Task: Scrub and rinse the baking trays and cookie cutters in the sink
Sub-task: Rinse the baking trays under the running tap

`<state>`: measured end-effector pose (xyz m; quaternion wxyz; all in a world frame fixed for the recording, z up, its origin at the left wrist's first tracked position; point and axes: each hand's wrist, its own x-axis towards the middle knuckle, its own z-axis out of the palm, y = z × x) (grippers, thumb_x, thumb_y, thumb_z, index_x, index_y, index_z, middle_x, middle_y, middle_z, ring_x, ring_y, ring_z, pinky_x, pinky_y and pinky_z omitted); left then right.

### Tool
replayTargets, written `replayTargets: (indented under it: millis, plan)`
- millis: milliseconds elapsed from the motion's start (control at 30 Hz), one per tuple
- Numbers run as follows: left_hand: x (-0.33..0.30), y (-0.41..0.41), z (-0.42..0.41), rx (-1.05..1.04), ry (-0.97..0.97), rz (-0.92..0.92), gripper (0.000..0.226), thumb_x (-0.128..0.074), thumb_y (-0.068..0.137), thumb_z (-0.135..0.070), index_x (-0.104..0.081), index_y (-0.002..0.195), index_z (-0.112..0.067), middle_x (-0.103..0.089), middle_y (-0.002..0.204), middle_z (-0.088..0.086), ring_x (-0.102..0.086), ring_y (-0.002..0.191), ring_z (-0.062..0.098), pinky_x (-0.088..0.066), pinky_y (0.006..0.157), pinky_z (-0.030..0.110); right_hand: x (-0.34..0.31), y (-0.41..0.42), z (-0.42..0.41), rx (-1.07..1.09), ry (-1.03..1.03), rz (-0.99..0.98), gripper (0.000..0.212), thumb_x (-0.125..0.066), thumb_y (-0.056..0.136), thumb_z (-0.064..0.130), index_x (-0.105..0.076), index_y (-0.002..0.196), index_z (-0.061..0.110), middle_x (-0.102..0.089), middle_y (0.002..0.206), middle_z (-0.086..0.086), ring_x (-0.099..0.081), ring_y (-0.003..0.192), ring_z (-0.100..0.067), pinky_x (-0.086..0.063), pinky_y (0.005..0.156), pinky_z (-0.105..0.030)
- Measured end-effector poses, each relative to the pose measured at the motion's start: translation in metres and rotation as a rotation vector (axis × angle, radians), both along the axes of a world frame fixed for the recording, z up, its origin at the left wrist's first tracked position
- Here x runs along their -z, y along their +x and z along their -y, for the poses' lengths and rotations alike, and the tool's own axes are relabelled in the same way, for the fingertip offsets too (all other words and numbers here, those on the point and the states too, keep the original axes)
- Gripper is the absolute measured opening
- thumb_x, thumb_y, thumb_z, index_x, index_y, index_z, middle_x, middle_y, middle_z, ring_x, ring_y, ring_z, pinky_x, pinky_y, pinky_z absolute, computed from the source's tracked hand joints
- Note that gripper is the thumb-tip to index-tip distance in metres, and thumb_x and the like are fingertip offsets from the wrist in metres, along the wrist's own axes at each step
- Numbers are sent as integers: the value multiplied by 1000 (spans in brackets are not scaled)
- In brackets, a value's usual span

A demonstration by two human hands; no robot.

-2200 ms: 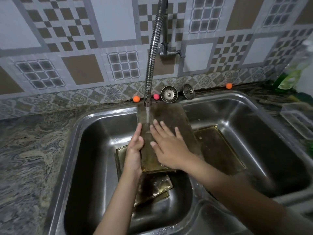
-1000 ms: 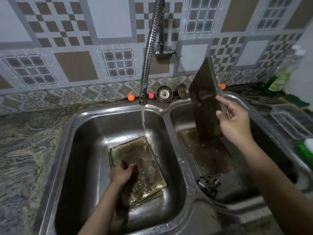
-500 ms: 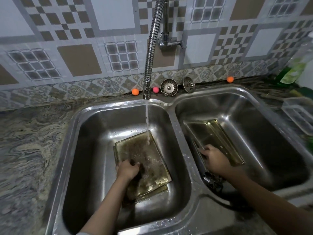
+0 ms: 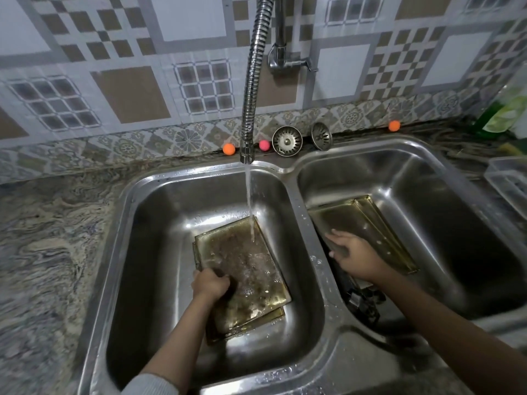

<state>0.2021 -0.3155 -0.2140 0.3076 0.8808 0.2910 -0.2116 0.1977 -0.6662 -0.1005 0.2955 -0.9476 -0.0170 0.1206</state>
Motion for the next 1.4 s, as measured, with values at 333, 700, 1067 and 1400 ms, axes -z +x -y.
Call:
replayTargets:
  millis: [333, 700, 1067, 1400]
  plan:
    - [-57, -27, 10, -76, -7, 281, 36, -64, 69, -2, -67, 105, -6, -68, 103, 16, -64, 92, 32, -53, 80, 34, -27, -3, -18, 62, 141, 149, 47, -61, 89, 12, -51, 135, 10, -46, 143, -4, -38, 134, -13, -19, 104, -11]
    - [-117, -18, 31, -29, -128, 506, 51, -53, 82, 0, -52, 132, -11, -66, 106, 14, -63, 90, 30, -51, 80, 35, -65, -12, -72, 77, 340, 462, 40, -56, 88, 4, -59, 127, 12, -53, 124, 11, -48, 119, -3, -27, 99, 0]
    - [-196, -16, 31, -159, -402, 680, 42, -51, 93, -6, -53, 127, -30, -59, 105, -1, -62, 90, 19, -54, 84, 41, -72, -27, -138, -292, 266, 243, 53, -41, 99, 31, -25, 149, 21, -23, 155, 8, -17, 142, -6, -17, 118, -29]
    - [-209, -25, 48, -335, -668, 772, 47, -51, 92, -2, -56, 108, -45, -59, 120, 2, -61, 104, 18, -52, 94, 45, -87, 44, -156, -279, -309, 215, 66, -16, 98, 52, 10, 150, 22, 17, 157, -4, 18, 144, -24, 10, 112, -53]
